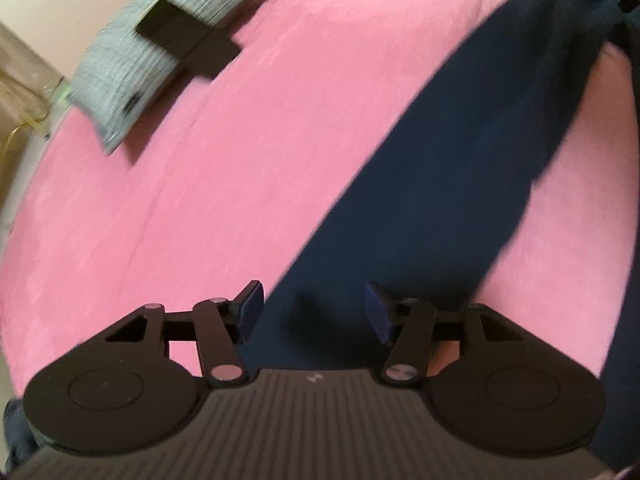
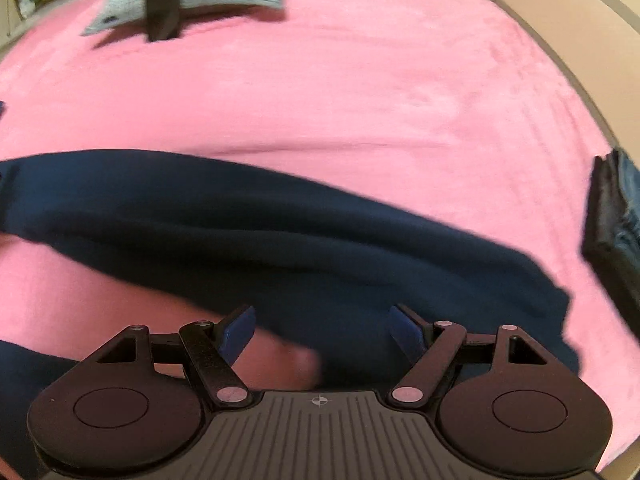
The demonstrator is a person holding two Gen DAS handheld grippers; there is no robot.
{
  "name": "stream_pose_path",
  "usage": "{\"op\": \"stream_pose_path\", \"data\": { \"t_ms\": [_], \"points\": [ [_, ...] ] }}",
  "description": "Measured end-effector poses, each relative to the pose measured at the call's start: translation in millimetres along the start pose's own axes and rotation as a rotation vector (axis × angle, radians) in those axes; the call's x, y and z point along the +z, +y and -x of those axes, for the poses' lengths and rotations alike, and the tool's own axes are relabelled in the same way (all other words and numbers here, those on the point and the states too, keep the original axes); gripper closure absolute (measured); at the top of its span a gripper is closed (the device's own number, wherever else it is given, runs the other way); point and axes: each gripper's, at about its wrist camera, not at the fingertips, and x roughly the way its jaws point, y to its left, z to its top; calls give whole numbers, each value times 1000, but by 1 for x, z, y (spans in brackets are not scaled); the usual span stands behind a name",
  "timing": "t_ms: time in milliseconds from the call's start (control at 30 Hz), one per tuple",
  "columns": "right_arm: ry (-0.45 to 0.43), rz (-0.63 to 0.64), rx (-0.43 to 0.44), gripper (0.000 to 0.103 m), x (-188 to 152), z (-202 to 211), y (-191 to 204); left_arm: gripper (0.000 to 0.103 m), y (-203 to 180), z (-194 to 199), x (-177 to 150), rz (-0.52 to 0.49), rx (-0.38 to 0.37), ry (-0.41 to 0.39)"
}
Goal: Fold clothes
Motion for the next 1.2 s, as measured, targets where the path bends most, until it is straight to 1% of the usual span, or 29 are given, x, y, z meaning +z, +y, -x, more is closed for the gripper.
{"op": "stream_pose_path", "data": {
  "t_ms": [33, 133, 200, 300, 333, 367, 433, 467, 500, 533, 567, 667, 733, 800, 833, 867, 900, 967, 1000, 1067, 1133, 1200],
  "points": [
    [4, 10, -10, 26, 3, -5, -16, 47, -1, -10, 13, 17, -19, -7],
    [9, 44, -23, 26, 8, -27, -62, 46, -1, -43, 45, 67, -83, -11],
    [13, 90, -22, 26, 15, -47, -89, 46, -14, -60, 59, 59, -112, 1],
    [18, 200, 1, 26, 29, -79, -119, 47, -25, -90, 77, 1, -154, 45],
    [26, 220, 23, 26, 30, -88, -124, 47, -29, -92, 79, -7, -158, 51],
    [34, 240, 45, 27, 31, -96, -128, 49, -28, -93, 81, -4, -171, 63],
    [50, 281, 89, 27, 32, -113, -138, 78, -26, -92, 86, -6, -190, 85],
    [57, 301, 110, 27, 33, -122, -143, 83, -27, -89, 88, -16, -192, 94],
    [66, 320, 132, 45, 34, -130, -148, 97, -28, -86, 90, -26, -194, 103],
    [91, 330, 147, 53, 34, -134, -148, 98, -28, -83, 92, -37, -195, 112],
    [114, 339, 160, 53, 35, -138, -148, 98, -25, -78, 97, -33, -168, 98],
    [59, 350, 99, 52, 42, -133, -151, 95, -9, -75, 113, 12, -79, 50],
    [43, 333, 69, 50, 39, -127, -147, 88, -7, -82, 119, 2, -40, 74],
    [12, 326, 30, 47, 33, -115, -140, 82, -12, -87, 118, -37, -15, 104],
    [-14, 316, 17, 47, 27, -101, -132, 71, -14, -84, 114, -45, 7, 109],
    [-41, 306, 4, 47, 21, -86, -124, 66, -13, -78, 108, -43, 26, 112],
    [-60, 289, 20, 47, 17, -72, -115, 62, -14, -68, 99, -33, 46, 107],
    [-89, 259, 83, 47, -2, -47, -88, 61, -16, -48, 82, -13, 88, 93],
    [-86, 268, 104, 47, -12, -39, -73, 61, -17, -37, 73, -3, 108, 86],
    [-71, 285, 135, 47, -33, -28, -43, 61, -30, -15, 52, -16, 114, 71],
    [-34, 275, 123, 47, -46, -32, -23, 61, -53, 2, 27, -76, 106, 72],
    [3, 263, 111, 47, -59, -35, -3, 61, -73, 7, 6, -116, 94, 90]
  ]
}}
